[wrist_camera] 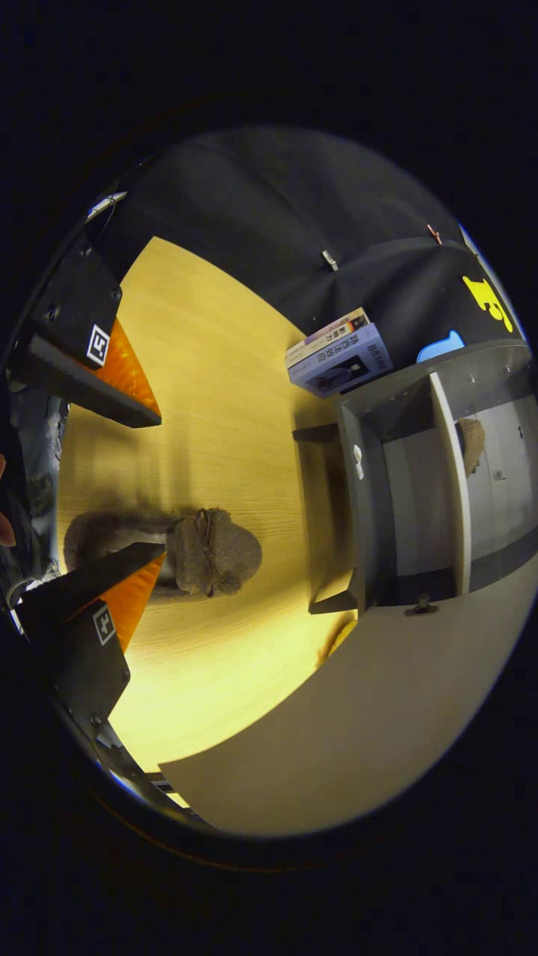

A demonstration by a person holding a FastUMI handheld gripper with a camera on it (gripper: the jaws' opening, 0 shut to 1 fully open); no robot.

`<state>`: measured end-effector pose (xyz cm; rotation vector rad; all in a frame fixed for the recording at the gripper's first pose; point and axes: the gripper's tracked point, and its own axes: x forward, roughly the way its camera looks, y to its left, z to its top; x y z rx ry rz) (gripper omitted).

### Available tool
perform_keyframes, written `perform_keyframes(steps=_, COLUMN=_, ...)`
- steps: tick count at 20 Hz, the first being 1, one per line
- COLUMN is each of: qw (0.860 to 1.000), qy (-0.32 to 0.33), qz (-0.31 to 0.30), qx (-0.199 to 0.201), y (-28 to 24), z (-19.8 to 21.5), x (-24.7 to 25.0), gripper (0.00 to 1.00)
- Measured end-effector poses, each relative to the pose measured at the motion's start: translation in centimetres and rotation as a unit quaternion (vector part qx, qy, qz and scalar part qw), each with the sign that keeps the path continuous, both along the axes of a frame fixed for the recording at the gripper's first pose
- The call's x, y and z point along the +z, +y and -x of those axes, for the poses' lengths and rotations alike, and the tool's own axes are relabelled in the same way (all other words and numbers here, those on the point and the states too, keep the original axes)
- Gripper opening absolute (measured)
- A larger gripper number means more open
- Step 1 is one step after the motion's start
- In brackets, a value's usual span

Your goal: Open the shoe cabinet door, grab the shoes and put them into the shoe cabinet, then close the shoe cabinet door.

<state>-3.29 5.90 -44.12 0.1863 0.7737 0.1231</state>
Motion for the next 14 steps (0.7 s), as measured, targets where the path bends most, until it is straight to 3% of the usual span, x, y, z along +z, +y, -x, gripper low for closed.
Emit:
perform_keyframes(steps=5, qw=0.999, qy=-0.009, qz=-0.013, qx=-0.041, y=-0.1, z=-4.4, x=-3.7, gripper=0.96)
perform_keyframes(steps=7, qw=0.998, qy=-0.026, qz=0.004, qx=-0.061, y=-0.8, z=-6.0, x=-4.4, gripper=0.87)
perform_keyframes(steps=9, qw=0.996, qy=-0.039, qz=0.028, qx=-0.08, y=-1.5, z=-7.4, x=-5.3, gripper=0.85)
perform_keyframes(steps=12, qw=0.991, qy=-0.055, qz=0.076, qx=-0.1, y=-2.9, z=-8.5, x=-6.0, gripper=0.49)
perform_keyframes(steps=14, qw=0.99, qy=-0.066, qz=0.078, qx=-0.098, y=-2.8, z=-8.5, x=-5.8, gripper=0.32)
